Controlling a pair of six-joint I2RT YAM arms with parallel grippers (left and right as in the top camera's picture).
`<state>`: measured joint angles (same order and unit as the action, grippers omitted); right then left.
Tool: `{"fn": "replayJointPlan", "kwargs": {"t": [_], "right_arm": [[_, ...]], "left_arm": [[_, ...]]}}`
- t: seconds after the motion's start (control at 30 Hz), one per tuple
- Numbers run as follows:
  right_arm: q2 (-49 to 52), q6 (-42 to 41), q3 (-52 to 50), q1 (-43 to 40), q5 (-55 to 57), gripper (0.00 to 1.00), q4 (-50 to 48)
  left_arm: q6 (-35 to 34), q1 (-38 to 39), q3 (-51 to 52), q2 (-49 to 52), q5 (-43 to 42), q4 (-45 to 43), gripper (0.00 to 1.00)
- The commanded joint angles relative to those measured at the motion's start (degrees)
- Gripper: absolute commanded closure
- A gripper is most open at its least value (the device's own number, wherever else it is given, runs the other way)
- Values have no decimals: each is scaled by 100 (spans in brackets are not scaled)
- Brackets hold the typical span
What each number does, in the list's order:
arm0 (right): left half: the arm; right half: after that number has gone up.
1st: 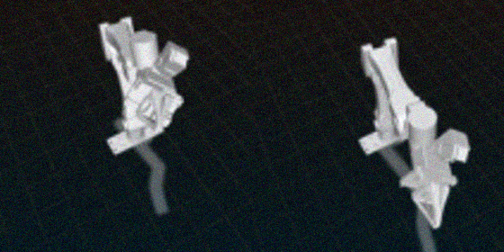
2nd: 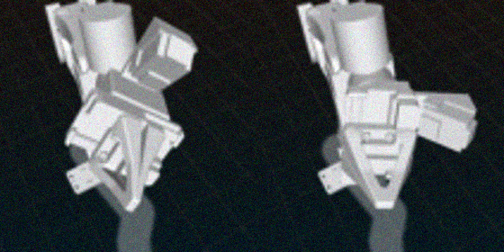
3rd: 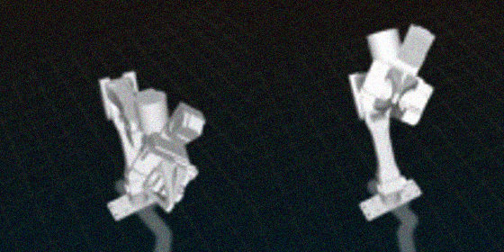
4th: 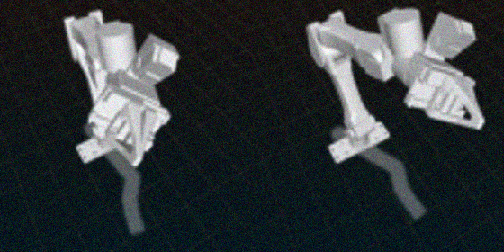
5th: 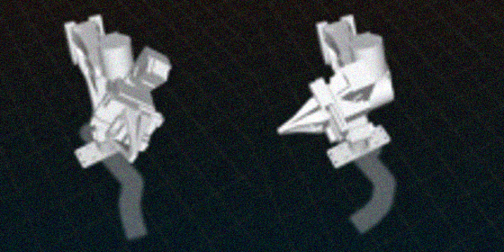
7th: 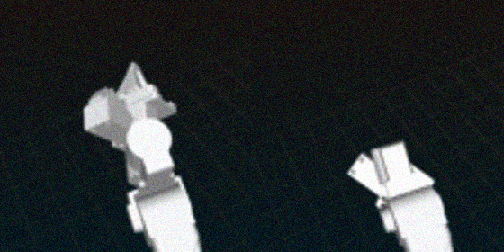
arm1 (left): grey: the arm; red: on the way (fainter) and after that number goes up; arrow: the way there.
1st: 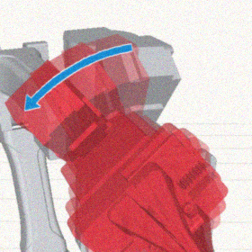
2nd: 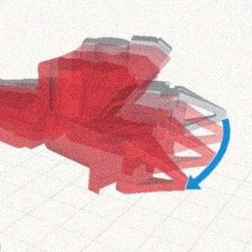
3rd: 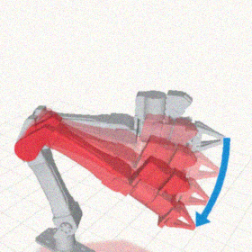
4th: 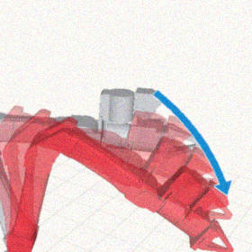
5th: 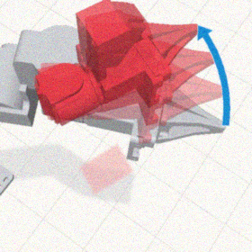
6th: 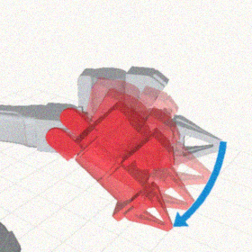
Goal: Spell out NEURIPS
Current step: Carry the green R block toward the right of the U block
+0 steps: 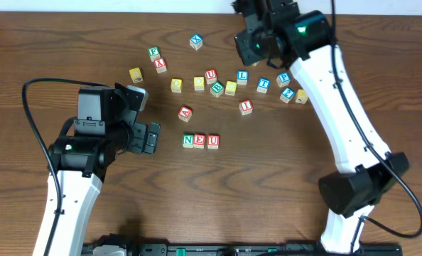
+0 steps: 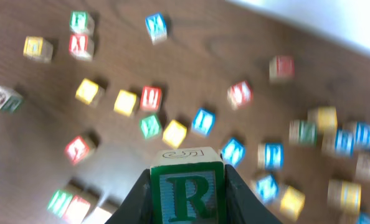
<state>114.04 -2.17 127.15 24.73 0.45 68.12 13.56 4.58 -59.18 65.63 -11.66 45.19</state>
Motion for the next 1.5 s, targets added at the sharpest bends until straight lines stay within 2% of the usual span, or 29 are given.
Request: {"fn": "replayJointPlan", "kwargs": {"t": [0.0,0.13,0.3,0.53,0.97,1.23,1.47], "right_arm": [[-291,-979,61,46,70,99,529],[-337,-1276,55,76,101,99,1467],[-337,-1561,39,299,319,99,2124],[-337,-2194,-278,984,1156,99,2199],[-494,-2524,-2181,1213,1123,99,1405],[-1773,-2662,-3842,1213,334,99,214],[-2605,-3357,-5217,1360,625,99,-837]], "left_arm": [[33,-28,-160,-4,55,22,2],[33,-28,-160,-4,55,22,2],[35,-28,-160,-4,55,22,2],[35,-28,-160,-4,55,22,2],[33,-28,-160,-4,55,22,2],[33,-28,-160,-4,55,22,2],[33,-28,-160,-4,55,22,2]]}}
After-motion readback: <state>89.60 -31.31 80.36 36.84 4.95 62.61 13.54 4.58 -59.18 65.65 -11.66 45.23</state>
